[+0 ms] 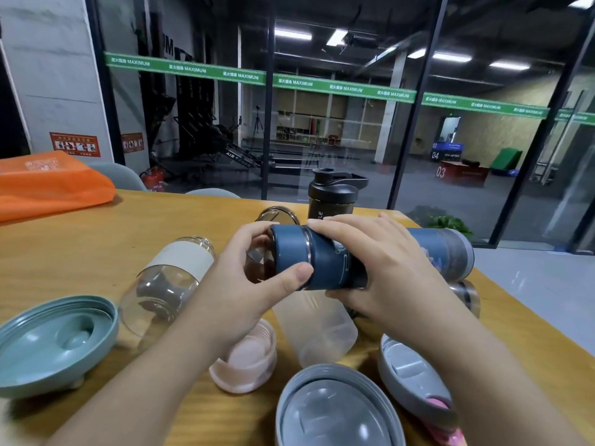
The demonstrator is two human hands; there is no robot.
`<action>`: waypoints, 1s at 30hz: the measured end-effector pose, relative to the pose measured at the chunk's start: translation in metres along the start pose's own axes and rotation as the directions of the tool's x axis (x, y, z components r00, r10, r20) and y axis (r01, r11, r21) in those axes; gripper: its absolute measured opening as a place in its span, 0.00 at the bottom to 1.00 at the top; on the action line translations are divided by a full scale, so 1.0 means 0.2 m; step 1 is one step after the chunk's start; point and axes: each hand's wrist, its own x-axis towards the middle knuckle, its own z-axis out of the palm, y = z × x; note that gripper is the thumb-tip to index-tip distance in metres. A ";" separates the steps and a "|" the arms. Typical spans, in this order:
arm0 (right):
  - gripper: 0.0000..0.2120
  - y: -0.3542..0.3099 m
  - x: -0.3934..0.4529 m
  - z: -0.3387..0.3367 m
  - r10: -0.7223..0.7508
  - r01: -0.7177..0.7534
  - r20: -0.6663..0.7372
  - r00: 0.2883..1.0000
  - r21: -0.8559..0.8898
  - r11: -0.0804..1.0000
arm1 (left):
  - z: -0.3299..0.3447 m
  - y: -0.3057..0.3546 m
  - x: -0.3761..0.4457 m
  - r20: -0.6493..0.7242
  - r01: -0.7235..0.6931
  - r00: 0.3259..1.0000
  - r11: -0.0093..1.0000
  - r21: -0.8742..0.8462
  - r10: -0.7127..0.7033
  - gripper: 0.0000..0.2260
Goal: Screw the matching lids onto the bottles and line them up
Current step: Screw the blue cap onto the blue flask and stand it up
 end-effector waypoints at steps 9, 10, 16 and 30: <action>0.37 0.03 -0.02 0.01 0.022 -0.021 -0.019 1.000 0.041 0.999 | 0.00 0.01 0.00 0.165 -0.103 0.979 0.991 -0.086 0.116 0.25; 0.37 0.04 -0.03 0.01 0.023 -0.023 -0.021 1.000 0.042 0.999 | 0.01 0.00 0.00 0.143 -0.101 0.982 0.983 -0.153 0.123 0.21; 0.35 0.02 -0.03 0.02 -0.008 0.008 -0.045 0.999 -0.018 1.000 | 0.01 0.01 0.01 -0.001 -0.067 0.998 0.971 -0.231 0.068 0.22; 0.37 0.01 -0.03 0.00 0.038 -0.038 0.000 0.999 -0.029 0.999 | -0.03 0.00 0.00 0.157 -0.044 0.987 0.986 0.158 0.019 0.31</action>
